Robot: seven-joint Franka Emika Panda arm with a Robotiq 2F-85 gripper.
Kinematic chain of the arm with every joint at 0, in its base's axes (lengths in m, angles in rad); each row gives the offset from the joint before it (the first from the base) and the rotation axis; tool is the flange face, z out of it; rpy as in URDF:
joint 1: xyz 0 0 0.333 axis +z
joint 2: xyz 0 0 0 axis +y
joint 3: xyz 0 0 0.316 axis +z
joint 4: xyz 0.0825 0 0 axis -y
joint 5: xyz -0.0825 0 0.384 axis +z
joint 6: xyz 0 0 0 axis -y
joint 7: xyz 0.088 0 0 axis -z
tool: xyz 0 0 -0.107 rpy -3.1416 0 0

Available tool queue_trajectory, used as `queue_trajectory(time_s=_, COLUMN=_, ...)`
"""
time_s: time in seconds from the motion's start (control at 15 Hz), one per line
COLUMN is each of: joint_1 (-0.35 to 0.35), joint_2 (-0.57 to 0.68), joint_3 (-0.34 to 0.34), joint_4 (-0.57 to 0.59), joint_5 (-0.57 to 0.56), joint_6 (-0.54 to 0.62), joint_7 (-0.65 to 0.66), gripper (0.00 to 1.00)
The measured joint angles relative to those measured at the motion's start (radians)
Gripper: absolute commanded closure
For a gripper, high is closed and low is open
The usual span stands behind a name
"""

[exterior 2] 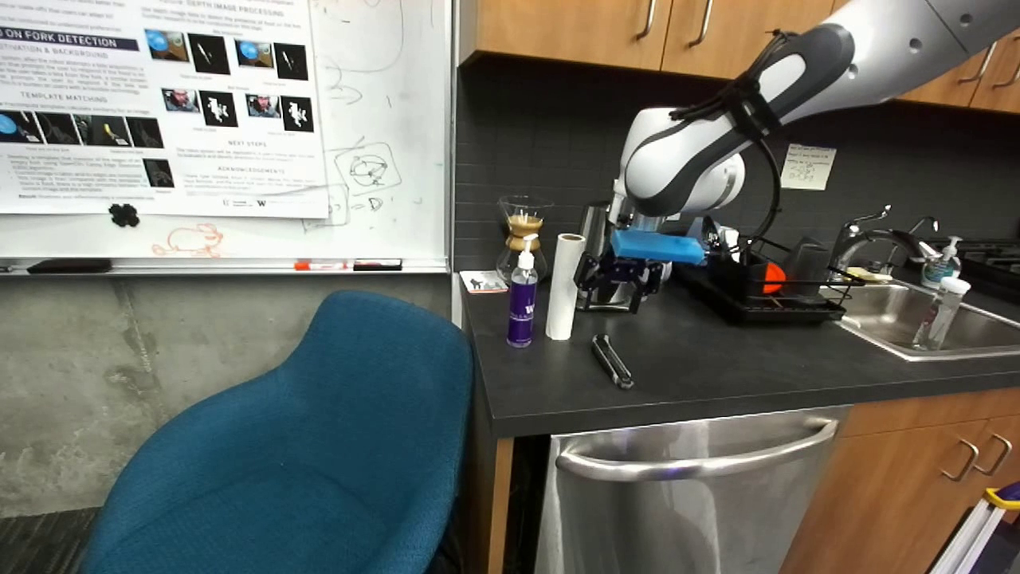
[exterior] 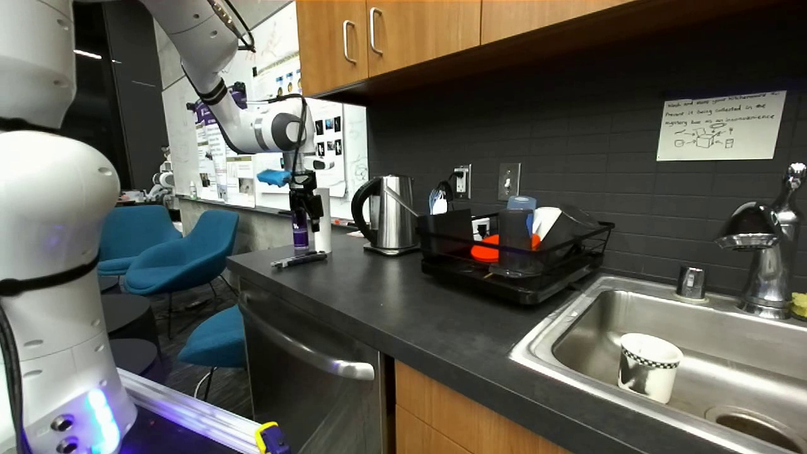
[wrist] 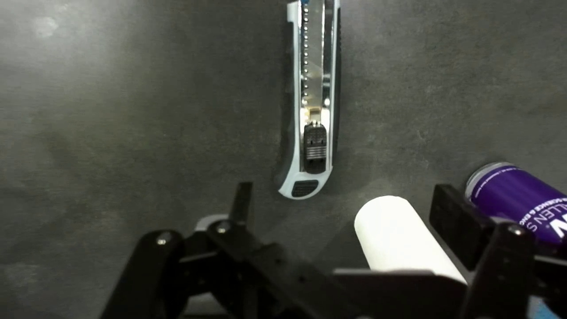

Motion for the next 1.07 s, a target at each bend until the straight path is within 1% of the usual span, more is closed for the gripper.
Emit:
queue_trajectory(time_s=0.2, joint_1=0.007, joint_2=0.024, joint_3=-0.004, joint_4=0.011, joint_5=-0.022, joint_6=0.021, joint_7=0.084, gripper=0.00)
queue_trajectory(time_s=0.47, joint_1=0.013, joint_2=0.061, joint_3=-0.023, joint_4=0.031, joint_5=-0.091, joint_6=0.027, joint_7=0.191, gripper=0.00)
queue_trajectory(time_s=1.07, joint_1=0.033, joint_2=0.132, joint_3=-0.046, joint_4=0.077, joint_5=-0.114, joint_6=0.025, joint_7=0.272, gripper=0.00)
